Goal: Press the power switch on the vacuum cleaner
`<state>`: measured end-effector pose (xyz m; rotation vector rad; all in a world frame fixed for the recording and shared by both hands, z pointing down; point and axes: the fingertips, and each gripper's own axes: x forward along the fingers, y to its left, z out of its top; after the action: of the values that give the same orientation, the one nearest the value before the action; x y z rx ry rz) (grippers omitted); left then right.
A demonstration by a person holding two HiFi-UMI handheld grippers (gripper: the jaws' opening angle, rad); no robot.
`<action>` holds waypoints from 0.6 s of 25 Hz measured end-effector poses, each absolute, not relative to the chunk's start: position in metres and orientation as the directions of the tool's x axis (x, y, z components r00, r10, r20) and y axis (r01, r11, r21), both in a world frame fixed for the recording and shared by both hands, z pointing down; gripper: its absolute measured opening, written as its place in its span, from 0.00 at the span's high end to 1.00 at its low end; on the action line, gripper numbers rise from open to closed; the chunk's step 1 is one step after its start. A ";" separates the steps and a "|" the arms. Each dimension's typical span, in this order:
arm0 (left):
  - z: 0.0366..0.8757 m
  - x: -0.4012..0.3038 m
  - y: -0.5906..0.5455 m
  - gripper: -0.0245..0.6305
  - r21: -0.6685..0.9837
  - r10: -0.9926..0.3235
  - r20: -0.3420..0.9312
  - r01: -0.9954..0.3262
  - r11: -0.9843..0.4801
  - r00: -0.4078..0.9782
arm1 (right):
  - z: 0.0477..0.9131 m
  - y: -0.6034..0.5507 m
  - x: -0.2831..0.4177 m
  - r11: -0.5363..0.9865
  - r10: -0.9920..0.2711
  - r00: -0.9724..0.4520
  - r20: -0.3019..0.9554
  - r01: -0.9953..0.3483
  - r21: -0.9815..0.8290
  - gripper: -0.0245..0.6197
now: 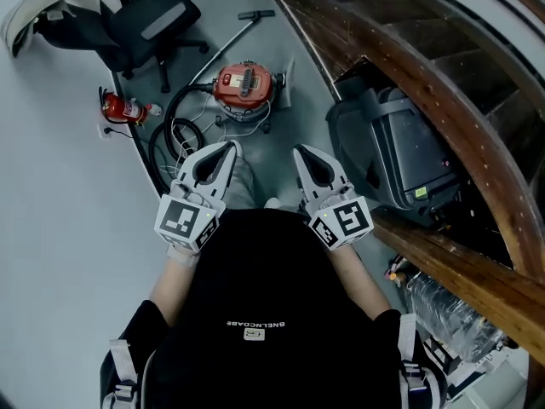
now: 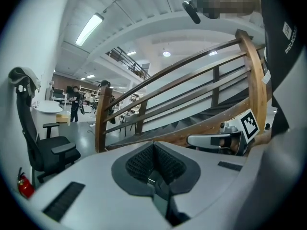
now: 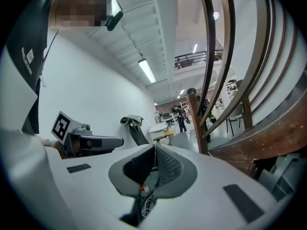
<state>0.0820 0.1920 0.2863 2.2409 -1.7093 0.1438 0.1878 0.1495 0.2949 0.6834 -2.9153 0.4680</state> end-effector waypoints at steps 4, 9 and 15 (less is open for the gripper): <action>0.295 0.031 0.150 0.94 0.213 -0.909 0.275 -0.942 -0.260 0.314 | 0.304 0.113 0.140 0.842 -0.422 -0.880 0.217 -0.469 -0.265 0.92; 0.311 -0.036 0.099 0.94 0.258 -0.890 0.317 -0.933 -0.252 0.328 | 0.314 0.069 0.086 0.815 -0.442 -0.855 0.272 -0.509 -0.276 0.92; 0.339 -0.091 0.056 0.94 0.284 -0.855 0.354 -0.914 -0.289 0.380 | 0.322 0.021 0.032 0.795 -0.456 -0.827 0.328 -0.544 -0.269 0.92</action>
<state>-0.0907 0.0557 0.3385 2.2084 -1.5258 0.1839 0.0319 0.0209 0.3223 0.7764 -2.7378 0.5195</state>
